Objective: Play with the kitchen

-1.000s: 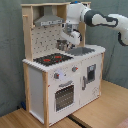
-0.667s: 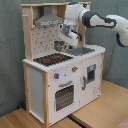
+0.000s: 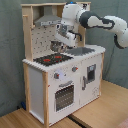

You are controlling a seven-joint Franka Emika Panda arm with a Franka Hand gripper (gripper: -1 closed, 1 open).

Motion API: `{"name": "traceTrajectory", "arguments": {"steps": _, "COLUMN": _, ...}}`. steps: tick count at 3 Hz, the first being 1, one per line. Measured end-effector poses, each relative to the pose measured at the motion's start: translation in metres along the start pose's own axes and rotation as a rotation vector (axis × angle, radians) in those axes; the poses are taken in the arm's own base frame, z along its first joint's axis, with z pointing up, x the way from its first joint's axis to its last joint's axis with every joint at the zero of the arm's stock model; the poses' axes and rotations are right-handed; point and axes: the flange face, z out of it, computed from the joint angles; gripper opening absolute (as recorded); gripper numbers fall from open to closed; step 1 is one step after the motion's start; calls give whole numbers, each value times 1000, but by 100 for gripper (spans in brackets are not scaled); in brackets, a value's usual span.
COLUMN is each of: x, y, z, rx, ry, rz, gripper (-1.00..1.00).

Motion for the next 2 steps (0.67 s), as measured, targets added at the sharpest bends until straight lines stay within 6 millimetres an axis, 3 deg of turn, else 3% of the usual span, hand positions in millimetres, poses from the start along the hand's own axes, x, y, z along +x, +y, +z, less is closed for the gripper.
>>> {"name": "traceTrajectory", "arguments": {"steps": 1, "x": 13, "y": 8, "z": 15, "rx": -7, "ry": 16, "rz": -45, "gripper": -100}}
{"name": "traceTrajectory", "arguments": {"steps": 2, "x": 36, "y": 31, "z": 40, "rx": 13, "ry": 28, "rz": -38, "gripper": -100}}
